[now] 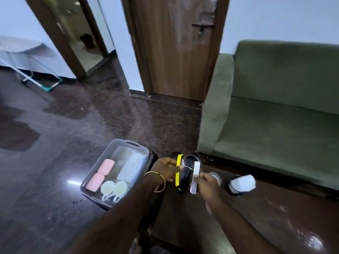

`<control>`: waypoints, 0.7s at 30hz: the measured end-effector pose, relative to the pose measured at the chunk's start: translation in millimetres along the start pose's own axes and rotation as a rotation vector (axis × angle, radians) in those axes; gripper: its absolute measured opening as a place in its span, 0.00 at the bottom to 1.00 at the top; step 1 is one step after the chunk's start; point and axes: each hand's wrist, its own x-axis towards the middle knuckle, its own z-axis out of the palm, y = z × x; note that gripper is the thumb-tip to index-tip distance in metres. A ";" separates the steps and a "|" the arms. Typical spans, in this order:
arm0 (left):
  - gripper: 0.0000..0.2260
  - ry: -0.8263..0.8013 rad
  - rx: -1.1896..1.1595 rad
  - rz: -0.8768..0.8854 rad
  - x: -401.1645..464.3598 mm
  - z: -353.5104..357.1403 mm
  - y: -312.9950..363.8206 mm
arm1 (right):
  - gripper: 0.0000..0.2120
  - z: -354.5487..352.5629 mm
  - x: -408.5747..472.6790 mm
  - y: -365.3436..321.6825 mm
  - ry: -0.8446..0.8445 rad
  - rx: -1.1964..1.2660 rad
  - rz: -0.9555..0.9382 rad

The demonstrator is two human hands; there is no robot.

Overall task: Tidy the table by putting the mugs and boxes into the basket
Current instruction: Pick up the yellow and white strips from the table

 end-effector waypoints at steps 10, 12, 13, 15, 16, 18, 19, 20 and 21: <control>0.10 0.246 0.377 -0.134 106.6 -203.4 -88.7 | 0.02 231.2 58.2 -27.1 -0.181 -0.039 0.134; 0.08 0.282 0.457 -0.137 130.6 -228.1 -104.3 | 0.02 267.5 77.6 -26.5 -0.155 -0.070 0.131; 0.08 0.290 0.475 -0.142 148.0 -242.4 -114.5 | 0.04 290.4 91.4 -23.9 -0.157 -0.096 0.147; 0.10 0.298 0.503 -0.144 182.8 -264.8 -133.8 | 0.08 330.2 118.5 -16.0 -0.179 -0.146 0.196; 0.11 0.304 0.529 -0.137 199.2 -273.8 -142.1 | 0.09 346.5 132.1 -11.8 -0.181 -0.169 0.214; 0.10 0.307 0.598 -0.102 227.0 -285.5 -156.6 | 0.11 373.0 156.8 -2.0 -0.156 -0.241 0.221; 0.09 0.296 0.641 -0.082 239.9 -288.7 -164.3 | 0.11 384.6 168.2 3.8 -0.142 -0.284 0.217; 0.10 0.272 0.695 -0.064 250.8 -290.2 -171.3 | 0.09 394.2 178.3 9.3 -0.129 -0.326 0.211; 0.11 0.248 0.760 -0.042 260.3 -290.8 -178.6 | 0.06 402.3 187.4 14.3 -0.118 -0.370 0.200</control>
